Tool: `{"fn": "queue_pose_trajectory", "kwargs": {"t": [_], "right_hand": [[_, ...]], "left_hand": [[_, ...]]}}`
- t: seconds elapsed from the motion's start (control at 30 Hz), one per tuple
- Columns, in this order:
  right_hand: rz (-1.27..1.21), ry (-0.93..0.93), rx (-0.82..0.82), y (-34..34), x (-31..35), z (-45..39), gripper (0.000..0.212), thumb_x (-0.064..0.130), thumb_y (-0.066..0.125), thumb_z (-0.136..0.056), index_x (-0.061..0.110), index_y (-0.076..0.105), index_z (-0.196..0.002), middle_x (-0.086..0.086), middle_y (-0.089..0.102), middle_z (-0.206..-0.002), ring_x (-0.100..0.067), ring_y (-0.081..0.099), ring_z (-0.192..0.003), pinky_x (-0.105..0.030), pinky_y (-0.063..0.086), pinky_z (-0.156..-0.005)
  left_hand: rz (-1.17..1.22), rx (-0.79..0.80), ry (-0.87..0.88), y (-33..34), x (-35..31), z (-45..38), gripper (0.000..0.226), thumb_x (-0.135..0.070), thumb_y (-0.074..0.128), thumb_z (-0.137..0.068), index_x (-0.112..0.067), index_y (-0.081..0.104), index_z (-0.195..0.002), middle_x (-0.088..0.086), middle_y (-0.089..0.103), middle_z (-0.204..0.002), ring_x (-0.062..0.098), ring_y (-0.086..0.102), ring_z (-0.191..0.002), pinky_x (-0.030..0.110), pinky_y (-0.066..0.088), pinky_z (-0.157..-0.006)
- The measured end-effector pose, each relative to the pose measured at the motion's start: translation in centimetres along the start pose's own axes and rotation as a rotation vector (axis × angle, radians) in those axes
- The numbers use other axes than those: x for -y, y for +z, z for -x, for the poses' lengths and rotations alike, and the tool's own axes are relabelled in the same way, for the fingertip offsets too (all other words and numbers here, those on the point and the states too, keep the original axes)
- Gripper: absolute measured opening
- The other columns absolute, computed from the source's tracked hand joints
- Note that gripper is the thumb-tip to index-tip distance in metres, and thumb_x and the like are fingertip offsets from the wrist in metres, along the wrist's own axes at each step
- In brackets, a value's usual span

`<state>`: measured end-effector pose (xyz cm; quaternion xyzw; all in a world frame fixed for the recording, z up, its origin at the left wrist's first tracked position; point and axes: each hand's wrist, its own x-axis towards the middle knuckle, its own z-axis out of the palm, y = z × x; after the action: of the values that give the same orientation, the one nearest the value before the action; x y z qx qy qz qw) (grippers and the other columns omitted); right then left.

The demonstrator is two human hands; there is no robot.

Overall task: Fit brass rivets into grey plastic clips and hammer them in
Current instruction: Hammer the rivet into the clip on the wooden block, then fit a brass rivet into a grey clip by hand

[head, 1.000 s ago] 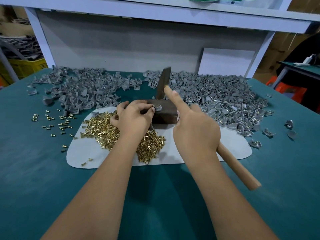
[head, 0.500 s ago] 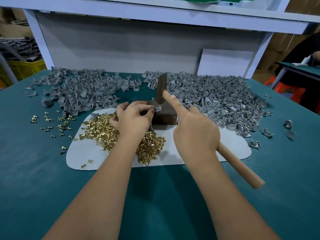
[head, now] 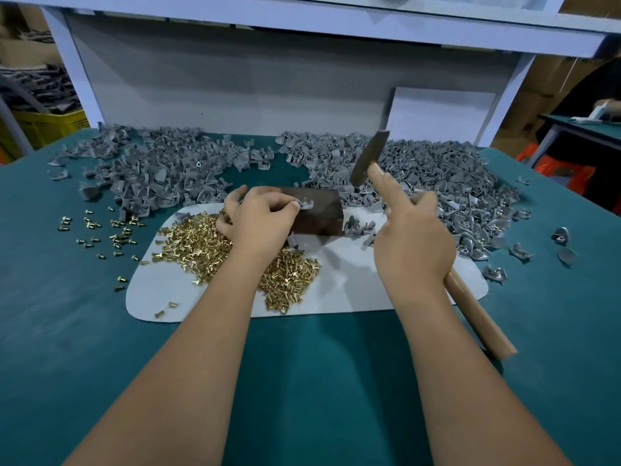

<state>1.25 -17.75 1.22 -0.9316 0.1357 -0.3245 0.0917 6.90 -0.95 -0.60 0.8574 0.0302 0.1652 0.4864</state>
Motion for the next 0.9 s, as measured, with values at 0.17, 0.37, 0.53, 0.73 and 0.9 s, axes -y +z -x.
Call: {"fn": "queue_pose_trajectory", "kwargs": {"t": [0.17,0.37,0.53,0.73,0.9], "right_hand": [[0.081,0.109,0.213,1.1,-1.1,-0.4,0.033,0.013,0.051,-0.091,0.022,0.051,-0.123,-0.011,0.059,-0.101,-0.032,0.057,-0.08,-0.032,0.033,-0.059],[0.126,0.047,0.124,1.5,-1.2,0.0,0.026,0.017,0.052,-0.088,0.014,0.064,-0.111,-0.012,0.056,-0.109,-0.032,0.043,-0.106,-0.037,0.033,-0.084],[-0.358,-0.097,0.035,1.7,1.2,0.4,0.03,0.024,0.053,-0.094,0.022,0.061,-0.123,0.002,0.059,-0.107,-0.013,0.039,-0.098,-0.029,0.035,-0.083],[-0.647,-0.256,0.122,2.2,3.5,1.7,0.037,0.019,0.064,-0.087,0.021,0.061,-0.124,0.006,0.061,-0.102,-0.015,0.049,-0.101,-0.032,0.045,-0.086],[-0.62,-0.281,0.108,2.4,3.5,1.8,0.037,0.019,0.067,-0.085,0.021,0.063,-0.122,0.004,0.062,-0.103,-0.016,0.047,-0.102,-0.032,0.043,-0.083]], "left_hand": [[0.044,0.029,0.004,-0.5,-0.3,0.2,0.017,-0.034,0.067,-0.087,-0.037,0.067,-0.07,-0.026,0.051,-0.125,0.01,0.016,-0.135,0.044,0.008,-0.107],[0.084,0.05,0.035,-0.8,-0.5,0.7,0.018,-0.032,0.068,-0.087,-0.037,0.068,-0.07,-0.029,0.05,-0.119,0.011,0.016,-0.136,0.042,0.008,-0.108],[0.142,0.076,0.117,-1.1,-0.7,0.9,0.024,-0.028,0.07,-0.085,-0.04,0.066,-0.065,-0.03,0.054,-0.114,0.009,0.02,-0.133,0.033,0.009,-0.101],[0.155,0.103,0.168,-1.1,-0.7,0.6,0.027,-0.02,0.067,-0.087,-0.04,0.067,-0.068,-0.024,0.056,-0.12,0.014,0.021,-0.134,0.029,0.014,-0.102],[0.174,0.14,0.194,-1.3,-0.7,0.6,0.009,-0.034,0.065,-0.076,-0.039,0.069,-0.069,-0.025,0.057,-0.119,0.011,0.022,-0.133,0.047,0.012,-0.115]]}}
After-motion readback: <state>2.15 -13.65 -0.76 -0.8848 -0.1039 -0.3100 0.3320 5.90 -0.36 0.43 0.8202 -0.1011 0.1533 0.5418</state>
